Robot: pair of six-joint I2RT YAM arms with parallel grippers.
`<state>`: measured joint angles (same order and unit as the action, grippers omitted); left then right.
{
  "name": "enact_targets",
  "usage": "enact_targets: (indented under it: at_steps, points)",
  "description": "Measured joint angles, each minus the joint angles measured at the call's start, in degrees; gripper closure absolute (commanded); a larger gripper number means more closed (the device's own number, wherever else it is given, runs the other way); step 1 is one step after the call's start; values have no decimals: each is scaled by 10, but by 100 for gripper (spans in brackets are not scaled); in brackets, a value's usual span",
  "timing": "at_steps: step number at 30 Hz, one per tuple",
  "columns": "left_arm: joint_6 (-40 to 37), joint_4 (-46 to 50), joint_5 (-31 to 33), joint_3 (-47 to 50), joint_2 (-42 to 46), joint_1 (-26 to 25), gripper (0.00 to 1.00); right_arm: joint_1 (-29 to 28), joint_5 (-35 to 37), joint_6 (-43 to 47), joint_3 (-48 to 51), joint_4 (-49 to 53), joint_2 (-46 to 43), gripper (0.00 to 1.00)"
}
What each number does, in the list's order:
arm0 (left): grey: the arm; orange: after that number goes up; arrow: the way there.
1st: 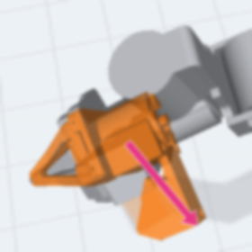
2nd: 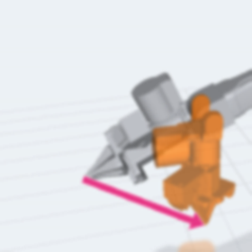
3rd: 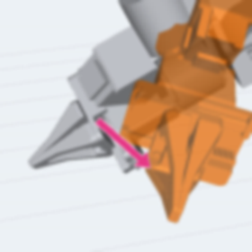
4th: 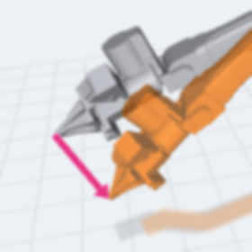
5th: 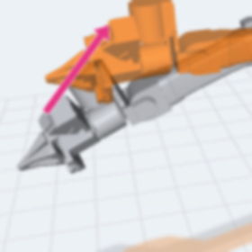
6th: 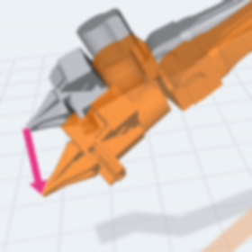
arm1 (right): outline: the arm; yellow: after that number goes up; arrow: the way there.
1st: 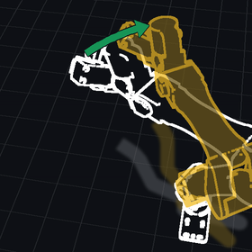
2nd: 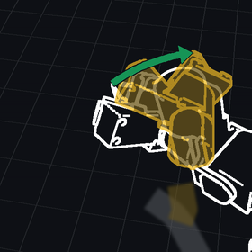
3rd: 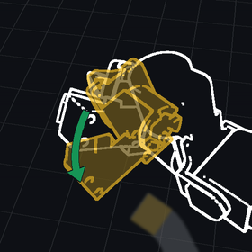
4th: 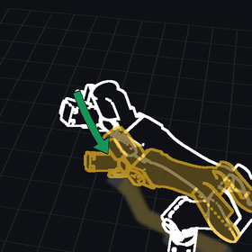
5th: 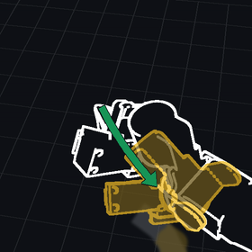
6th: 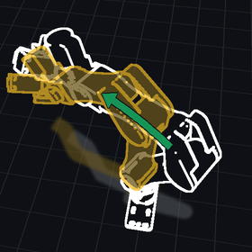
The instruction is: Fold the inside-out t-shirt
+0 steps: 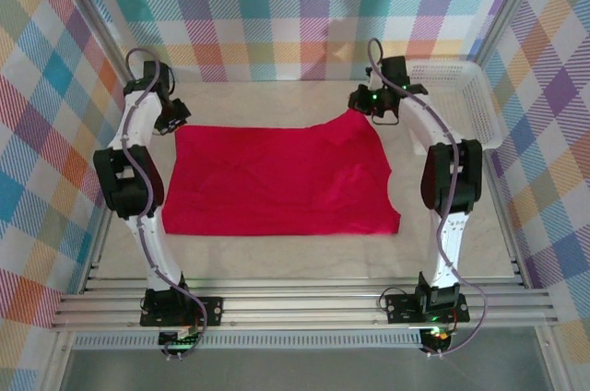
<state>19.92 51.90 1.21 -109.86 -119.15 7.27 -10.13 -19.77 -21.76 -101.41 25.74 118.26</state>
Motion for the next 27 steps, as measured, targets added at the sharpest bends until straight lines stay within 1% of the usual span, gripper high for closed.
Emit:
enact_targets:
  at_steps: [4, 7, 10, 14, 19, 27]
  points:
    - [2, -13, 12, 67, 54, 0, 89, -3, -1, 0, 123, -24, -76, 100]
    - [2, -23, 26, 123, 87, 0, 89, -4, 11, 1, 213, -37, -150, 100]
    - [2, -27, 41, 169, 110, 0, 89, -4, 23, 2, 277, -43, -222, 100]
    - [2, -30, 52, 209, 121, 0, 89, -4, 28, 2, 331, -56, -290, 100]
    - [8, -43, 59, 260, 134, 0, 89, -4, 33, 2, 394, -65, -325, 100]
    - [20, -48, 75, 304, 138, 0, 90, -4, 61, 3, 472, -64, -339, 100]
